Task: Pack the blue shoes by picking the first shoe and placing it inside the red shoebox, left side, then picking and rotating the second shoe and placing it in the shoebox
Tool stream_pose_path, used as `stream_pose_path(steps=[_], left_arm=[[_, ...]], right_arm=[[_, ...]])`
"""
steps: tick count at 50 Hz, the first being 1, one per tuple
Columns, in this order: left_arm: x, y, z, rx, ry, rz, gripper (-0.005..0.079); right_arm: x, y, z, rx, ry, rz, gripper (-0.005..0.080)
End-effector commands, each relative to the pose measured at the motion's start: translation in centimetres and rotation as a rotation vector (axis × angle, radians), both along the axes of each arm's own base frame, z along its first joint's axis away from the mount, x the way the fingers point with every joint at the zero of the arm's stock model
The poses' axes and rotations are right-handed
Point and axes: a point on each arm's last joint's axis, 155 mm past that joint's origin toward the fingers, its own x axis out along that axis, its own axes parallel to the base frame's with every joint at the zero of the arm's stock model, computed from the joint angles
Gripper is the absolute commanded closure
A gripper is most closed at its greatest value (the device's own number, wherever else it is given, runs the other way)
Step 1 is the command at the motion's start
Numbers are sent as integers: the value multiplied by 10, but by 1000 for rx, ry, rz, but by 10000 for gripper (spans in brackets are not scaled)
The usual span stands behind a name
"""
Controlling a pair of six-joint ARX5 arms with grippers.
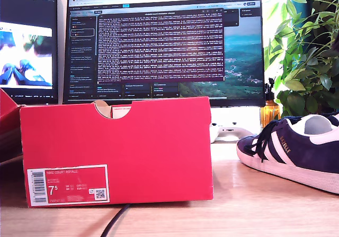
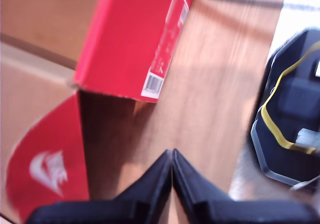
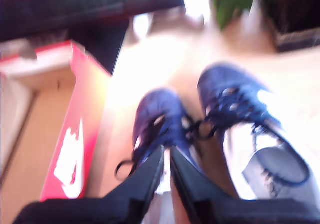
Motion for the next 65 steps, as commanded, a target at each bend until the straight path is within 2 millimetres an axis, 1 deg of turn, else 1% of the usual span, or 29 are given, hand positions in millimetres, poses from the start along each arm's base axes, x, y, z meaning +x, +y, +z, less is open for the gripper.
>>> stream_pose_path(steps=[1,7,13,16,19,24,33,38,48,65], left_arm=[[10,-6,5,6,-43,-4,761],[26,-8,2,47,-85,12,761],[32,-7,-9,87,-74,24,761],[34,-8,-14,95,-64,23,761],[37,-9,-16,101,-68,28,761],[46,-10,-14,109,-105,41,761],[59,-20,-3,68,-167,47,761],[59,-20,-2,64,-170,48,761],[59,-20,-2,61,-168,53,761],[59,-20,-2,59,-166,55,761]], right_arm=[[-3,8,1,6,43,30,764],[-8,15,-2,-25,125,79,757],[-16,21,-9,-58,216,133,689],[-20,25,-15,-73,266,160,647],[-25,27,-23,-89,319,182,623],[-29,33,-37,-108,381,219,617],[-29,39,-62,-170,453,279,517],[-32,44,-76,-190,504,313,513],[-33,40,-103,-257,590,336,512],[-34,43,-147,-272,724,367,501]])
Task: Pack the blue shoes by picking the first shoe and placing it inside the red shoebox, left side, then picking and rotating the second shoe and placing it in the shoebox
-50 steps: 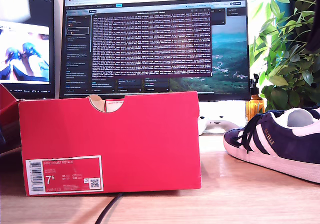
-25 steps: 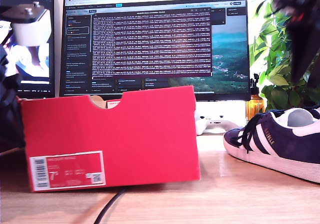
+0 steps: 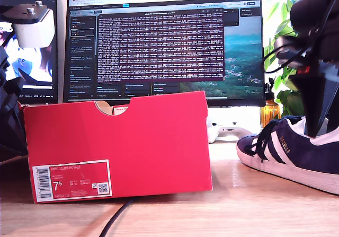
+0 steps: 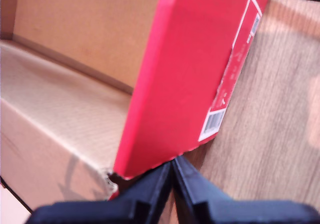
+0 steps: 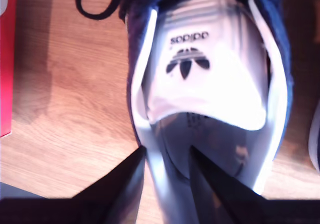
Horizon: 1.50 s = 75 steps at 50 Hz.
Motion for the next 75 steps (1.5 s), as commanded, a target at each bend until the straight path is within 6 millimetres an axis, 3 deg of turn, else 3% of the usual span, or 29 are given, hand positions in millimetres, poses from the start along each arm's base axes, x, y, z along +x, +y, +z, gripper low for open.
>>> stream_pose_path(steps=[1,15,18,21,31,39,63,75], left_arm=[[3,-4,5,-17,-13,2,761],[3,-4,5,-32,-7,23,761],[3,-4,5,-32,-7,23,761],[4,-4,5,-32,-7,23,761],[3,-4,5,-32,-7,23,761],[3,-4,5,-32,-7,22,761],[3,-4,5,-31,-7,22,761],[4,-4,5,-31,-8,21,761]], right_arm=[[-4,2,-21,-22,57,20,501],[-8,17,-41,-31,106,70,510],[-6,21,-42,-29,94,81,595],[-2,25,-41,-25,74,90,783],[7,31,-33,-32,39,75,765],[16,53,-1,-4,-19,79,765],[45,151,137,225,-271,104,765],[59,204,173,414,-368,59,765]])
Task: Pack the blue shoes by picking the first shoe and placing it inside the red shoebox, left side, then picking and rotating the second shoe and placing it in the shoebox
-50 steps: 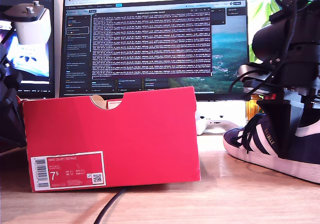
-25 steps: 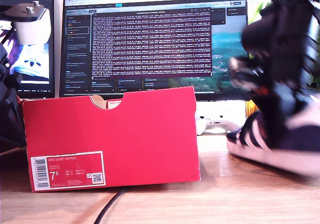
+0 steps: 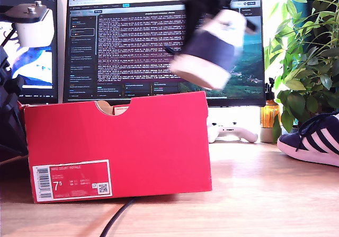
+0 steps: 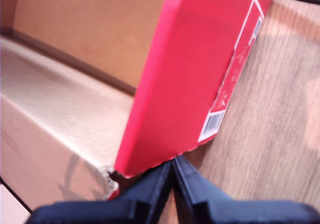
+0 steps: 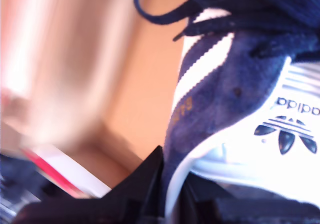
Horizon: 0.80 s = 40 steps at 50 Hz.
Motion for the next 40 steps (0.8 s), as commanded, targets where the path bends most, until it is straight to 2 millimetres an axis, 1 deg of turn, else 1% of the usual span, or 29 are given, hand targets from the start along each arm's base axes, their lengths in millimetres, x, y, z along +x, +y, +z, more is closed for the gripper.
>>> stream_pose_path(steps=[1,9,14,30,34,40], left_arm=[[4,-4,5,-16,-14,1,761],[4,-5,5,-17,-16,0,761],[4,-5,5,-17,-17,0,761],[4,-5,5,-18,-17,0,761],[4,-5,5,-18,-18,0,761],[4,-5,6,-18,-18,0,761]], right_arm=[[1,16,35,84,-83,0,765],[5,44,43,171,-92,-28,765],[5,59,37,195,-69,-35,765],[-4,109,-11,206,38,-24,765],[-7,116,-25,191,59,-17,765],[-5,119,-44,173,97,-37,765]])
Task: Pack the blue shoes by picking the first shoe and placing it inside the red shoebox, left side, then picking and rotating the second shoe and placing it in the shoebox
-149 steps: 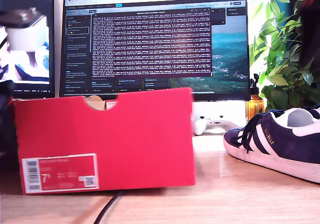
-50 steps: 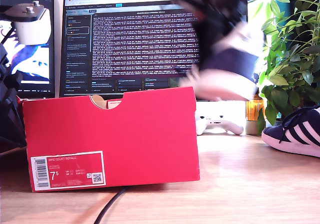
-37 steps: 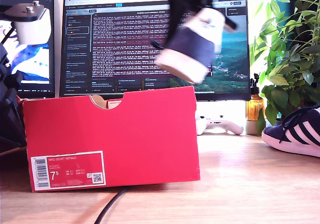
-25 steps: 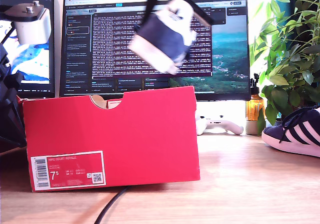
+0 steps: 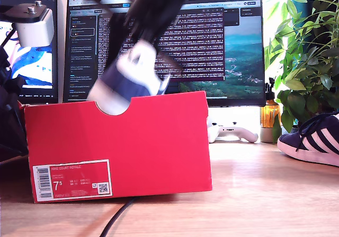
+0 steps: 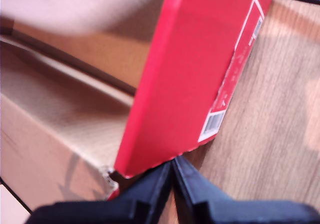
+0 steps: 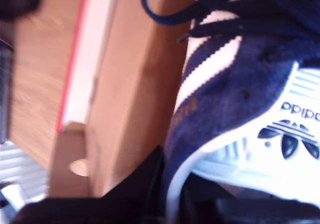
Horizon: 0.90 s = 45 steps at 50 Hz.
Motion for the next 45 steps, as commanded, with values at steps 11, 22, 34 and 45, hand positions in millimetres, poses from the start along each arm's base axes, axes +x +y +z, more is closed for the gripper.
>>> stream_pose_path(steps=[11,22,34,45], left_arm=[[4,-5,6,-18,-18,0,761],[4,-5,6,-18,-18,0,761],[4,-5,6,-18,-18,0,761],[4,-5,6,-18,-18,0,761]], right_arm=[[10,12,4,39,-29,-12,765],[17,11,-12,5,-31,-31,765],[19,16,-29,0,-3,-48,765],[29,16,-32,-11,-44,-85,754]])
